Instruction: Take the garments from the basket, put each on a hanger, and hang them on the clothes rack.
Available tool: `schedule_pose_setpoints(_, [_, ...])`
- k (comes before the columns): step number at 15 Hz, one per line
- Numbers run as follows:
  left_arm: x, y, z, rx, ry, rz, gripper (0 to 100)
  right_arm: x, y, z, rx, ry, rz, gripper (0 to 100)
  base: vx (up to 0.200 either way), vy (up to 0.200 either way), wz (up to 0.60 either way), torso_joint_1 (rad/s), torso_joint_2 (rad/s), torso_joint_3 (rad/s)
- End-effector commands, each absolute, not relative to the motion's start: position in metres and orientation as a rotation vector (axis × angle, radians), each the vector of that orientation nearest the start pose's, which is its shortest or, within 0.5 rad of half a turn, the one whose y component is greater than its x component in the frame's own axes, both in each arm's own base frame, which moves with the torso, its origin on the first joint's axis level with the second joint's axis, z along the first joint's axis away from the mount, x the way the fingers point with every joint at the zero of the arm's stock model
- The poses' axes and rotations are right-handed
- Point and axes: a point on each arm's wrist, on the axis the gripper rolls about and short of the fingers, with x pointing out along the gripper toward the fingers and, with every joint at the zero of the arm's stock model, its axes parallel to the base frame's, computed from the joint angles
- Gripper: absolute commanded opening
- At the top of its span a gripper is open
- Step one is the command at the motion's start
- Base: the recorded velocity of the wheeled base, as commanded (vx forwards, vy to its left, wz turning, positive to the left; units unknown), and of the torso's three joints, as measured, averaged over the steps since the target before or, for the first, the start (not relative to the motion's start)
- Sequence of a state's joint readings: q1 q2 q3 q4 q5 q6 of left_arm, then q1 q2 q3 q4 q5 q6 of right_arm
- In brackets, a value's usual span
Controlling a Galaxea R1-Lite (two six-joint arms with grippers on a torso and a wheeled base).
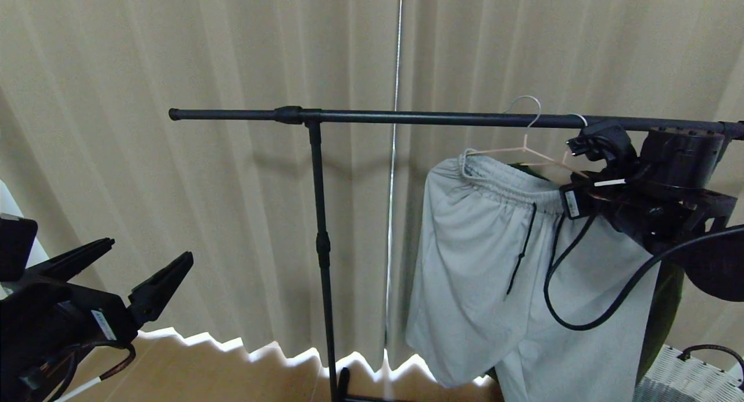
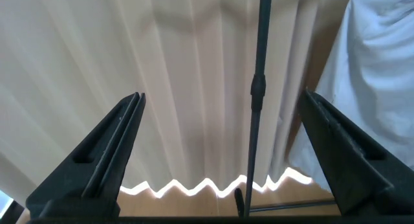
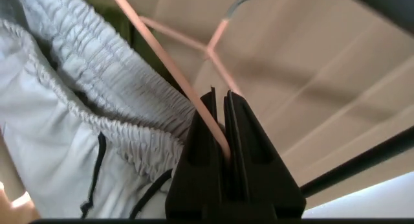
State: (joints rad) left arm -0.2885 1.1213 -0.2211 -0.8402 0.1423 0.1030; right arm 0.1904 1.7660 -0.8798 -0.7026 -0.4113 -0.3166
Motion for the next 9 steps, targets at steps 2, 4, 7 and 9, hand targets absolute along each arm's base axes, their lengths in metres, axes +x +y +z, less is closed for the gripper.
schedule_pose_setpoints(2, [0.1346,-0.0366,0.1741,0.115,0.051,-0.149,100,0.3330,0.0565,0.1741,-0.391,0.247,-0.181,0,0.000,0.000,0.00,0.000,0.00,0.000])
schedule_pose_setpoints(4, [0.1346,-0.0363,0.1741,0.115,0.051,-0.146,100,0.3339,0.0578,0.1724,-0.394,0.249,-0.177,0,0.000,0.000,0.00,0.000,0.00,0.000])
schedule_pose_setpoints(7, [0.1343,-0.0365,0.1743,0.115,0.050,-0.147,100,0.3346,0.0633,0.1699,-0.392,0.245,-0.158,0,0.000,0.000,0.00,0.000,0.00,0.000])
schedule_pose_setpoints(9, [0.1338,-0.0363,0.1747,0.114,0.047,-0.147,100,0.3338,0.0648,0.1687,-0.394,0.248,-0.149,0,0.000,0.000,0.00,0.000,0.00,0.000])
